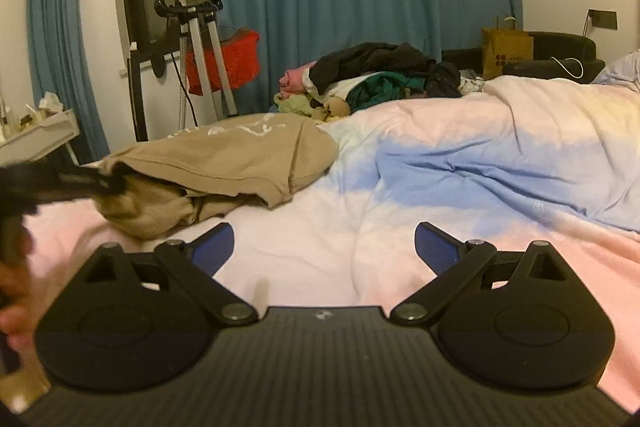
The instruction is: Fold clothes
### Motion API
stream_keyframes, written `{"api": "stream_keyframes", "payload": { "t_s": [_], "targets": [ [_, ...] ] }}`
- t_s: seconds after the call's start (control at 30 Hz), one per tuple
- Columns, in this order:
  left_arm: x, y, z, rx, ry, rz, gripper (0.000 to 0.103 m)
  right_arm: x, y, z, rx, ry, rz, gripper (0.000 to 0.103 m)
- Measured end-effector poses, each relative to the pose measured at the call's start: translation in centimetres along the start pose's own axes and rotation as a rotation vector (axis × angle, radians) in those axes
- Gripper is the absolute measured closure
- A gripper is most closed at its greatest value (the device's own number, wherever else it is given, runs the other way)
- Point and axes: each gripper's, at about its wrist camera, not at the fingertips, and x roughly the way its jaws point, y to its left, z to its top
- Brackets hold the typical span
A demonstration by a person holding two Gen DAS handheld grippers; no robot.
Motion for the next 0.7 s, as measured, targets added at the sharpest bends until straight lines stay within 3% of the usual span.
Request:
{"api": "stream_keyframes", "payload": {
  "t_s": [0.1, 0.37, 0.53, 0.7],
  "targets": [
    [-4.8, 0.4, 1.5, 0.029, -0.071, -0.049, 0.089, -1.3, 0.5, 0.4, -0.03, -0.052, 0.003, 0.004],
    [-18.2, 2.2, 2.0, 0.032, -0.13, -0.115, 0.09, -6.9, 3.4, 0.8, -0.151, -0.149, 0.081, 0.004],
    [-26.4, 4.4, 0.0, -0.023, -0.167, -0.199, 0.09, -12.1, 5.7, -0.2, -0.202, -0.137, 0.207, 0.004],
    [-29.3, 3.6, -1.1, -0.005, -0.215, -0.244, 0.089, -14.3, 9.2, -1.9, -0.305, -0.111, 0.335, 0.004]
  ]
}}
